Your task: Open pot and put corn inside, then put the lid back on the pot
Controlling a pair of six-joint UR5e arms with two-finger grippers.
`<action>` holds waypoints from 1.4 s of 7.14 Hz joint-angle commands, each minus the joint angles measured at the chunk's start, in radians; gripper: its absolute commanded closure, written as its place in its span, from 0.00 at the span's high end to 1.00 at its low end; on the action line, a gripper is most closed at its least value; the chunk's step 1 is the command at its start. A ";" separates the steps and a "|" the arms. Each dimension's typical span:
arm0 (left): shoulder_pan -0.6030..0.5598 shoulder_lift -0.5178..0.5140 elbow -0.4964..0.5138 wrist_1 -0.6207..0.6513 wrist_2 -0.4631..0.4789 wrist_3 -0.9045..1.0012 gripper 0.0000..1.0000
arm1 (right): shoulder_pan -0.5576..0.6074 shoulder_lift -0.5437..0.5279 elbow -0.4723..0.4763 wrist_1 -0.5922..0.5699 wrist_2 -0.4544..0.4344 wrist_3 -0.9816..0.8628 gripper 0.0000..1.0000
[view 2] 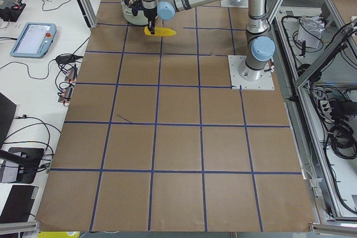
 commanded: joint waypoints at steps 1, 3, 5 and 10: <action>-0.081 -0.166 0.297 -0.089 -0.030 -0.079 0.16 | 0.000 0.000 0.001 0.000 0.000 -0.002 0.21; -0.133 -0.304 0.503 -0.113 -0.028 -0.089 0.16 | -0.002 0.001 0.006 -0.002 -0.002 -0.005 0.21; -0.157 -0.367 0.603 -0.173 -0.034 -0.093 0.16 | 0.000 0.008 -0.005 -0.002 -0.002 -0.010 0.21; -0.167 -0.406 0.613 -0.127 -0.030 -0.095 0.16 | -0.001 0.009 -0.003 -0.002 -0.002 -0.014 0.21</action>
